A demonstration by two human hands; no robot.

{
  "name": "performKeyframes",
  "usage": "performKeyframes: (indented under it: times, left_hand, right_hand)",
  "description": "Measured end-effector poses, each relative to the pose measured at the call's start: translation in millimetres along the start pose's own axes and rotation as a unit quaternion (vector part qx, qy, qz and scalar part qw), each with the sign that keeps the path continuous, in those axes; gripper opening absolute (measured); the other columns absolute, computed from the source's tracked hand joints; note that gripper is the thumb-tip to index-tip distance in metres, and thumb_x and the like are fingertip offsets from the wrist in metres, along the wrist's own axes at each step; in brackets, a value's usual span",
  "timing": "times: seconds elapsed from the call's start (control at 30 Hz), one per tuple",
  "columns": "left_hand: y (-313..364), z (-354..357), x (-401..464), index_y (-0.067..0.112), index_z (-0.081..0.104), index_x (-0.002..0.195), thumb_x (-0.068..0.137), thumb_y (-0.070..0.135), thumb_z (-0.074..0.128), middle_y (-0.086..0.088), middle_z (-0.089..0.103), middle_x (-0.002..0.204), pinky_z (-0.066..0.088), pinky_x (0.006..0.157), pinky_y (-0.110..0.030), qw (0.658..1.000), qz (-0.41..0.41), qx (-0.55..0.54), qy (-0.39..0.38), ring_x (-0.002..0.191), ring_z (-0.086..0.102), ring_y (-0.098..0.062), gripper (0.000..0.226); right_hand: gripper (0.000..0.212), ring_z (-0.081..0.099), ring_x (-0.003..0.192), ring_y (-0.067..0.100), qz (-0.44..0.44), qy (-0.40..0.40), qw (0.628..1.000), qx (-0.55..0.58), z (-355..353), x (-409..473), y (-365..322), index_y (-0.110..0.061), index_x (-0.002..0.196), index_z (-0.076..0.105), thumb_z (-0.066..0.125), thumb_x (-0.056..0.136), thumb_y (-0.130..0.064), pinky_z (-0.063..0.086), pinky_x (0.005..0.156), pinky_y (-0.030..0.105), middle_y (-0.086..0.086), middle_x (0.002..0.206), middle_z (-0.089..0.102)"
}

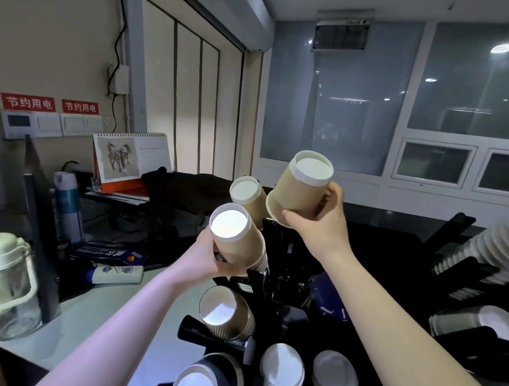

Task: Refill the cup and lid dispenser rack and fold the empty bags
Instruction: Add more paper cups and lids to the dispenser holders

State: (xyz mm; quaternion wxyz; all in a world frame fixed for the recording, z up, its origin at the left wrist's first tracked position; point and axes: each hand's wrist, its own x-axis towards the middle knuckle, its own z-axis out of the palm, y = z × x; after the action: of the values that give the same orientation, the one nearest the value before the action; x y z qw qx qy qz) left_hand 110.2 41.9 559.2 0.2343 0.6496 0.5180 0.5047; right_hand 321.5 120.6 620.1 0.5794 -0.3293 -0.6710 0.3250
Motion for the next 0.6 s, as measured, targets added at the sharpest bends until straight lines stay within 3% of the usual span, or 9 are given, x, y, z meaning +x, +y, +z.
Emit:
performKeyframes:
  times: [0.07, 0.13, 0.33, 0.47, 0.6]
  left_hand:
    - [13, -6, 0, 0.050, 0.041, 0.123, 0.055, 0.028, 0.083, 0.031, 0.057, 0.111, 0.045, 0.079, -0.007, 0.999, 0.002, -0.023, 0.044, 0.109, 0.054, 0.007, 0.082]
    - [28, -11, 1, 0.052, 0.041, 0.123, 0.054, 0.038, 0.080, 0.031, 0.056, 0.112, 0.041, 0.079, -0.002, 0.997, 0.028, 0.001, 0.078, 0.108, 0.052, 0.011, 0.081]
    - [46, -14, 4, 0.047, 0.052, 0.111, 0.056, 0.046, 0.077, 0.032, 0.058, 0.109, 0.037, 0.076, -0.001, 0.992, 0.060, 0.086, 0.073, 0.105, 0.053, 0.009, 0.060]
    - [43, -17, 5, 0.048, 0.051, 0.115, 0.056, 0.050, 0.078, 0.023, 0.056, 0.117, 0.040, 0.084, -0.014, 0.992, 0.046, 0.096, 0.067, 0.110, 0.051, 0.005, 0.064]
    - [45, -18, 5, 0.050, 0.051, 0.114, 0.058, 0.048, 0.079, 0.022, 0.057, 0.117, 0.041, 0.085, -0.022, 0.993, 0.038, 0.096, 0.061, 0.109, 0.052, 0.002, 0.063]
  right_hand:
    - [0.085, 0.054, 0.106, 0.001, -0.024, -0.006, 1.000, 0.014, 7, 7, -3, -0.039, 0.126, 0.034, 0.086, 0.061, -0.022, 0.045, 0.078, 0.016, -0.024, 0.113, 0.051]
    - [0.088, 0.052, 0.109, 0.001, -0.050, -0.030, 0.998, 0.016, 18, 14, -8, -0.041, 0.128, 0.033, 0.087, 0.061, -0.024, 0.046, 0.083, 0.017, -0.027, 0.114, 0.049]
    - [0.088, 0.052, 0.112, 0.014, -0.073, -0.129, 0.988, -0.048, 53, 45, -21, -0.043, 0.131, 0.030, 0.086, 0.065, -0.027, 0.049, 0.090, 0.034, -0.025, 0.114, 0.051]
    - [0.086, 0.053, 0.114, 0.023, -0.062, -0.204, 0.956, -0.200, 67, 63, -12, -0.036, 0.134, 0.029, 0.084, 0.068, -0.026, 0.050, 0.093, 0.044, -0.003, 0.126, 0.054]
    - [0.085, 0.048, 0.114, 0.029, -0.036, -0.152, 0.942, -0.296, 66, 68, 3, -0.030, 0.132, 0.032, 0.082, 0.064, -0.040, 0.045, 0.094, 0.045, 0.008, 0.118, 0.053]
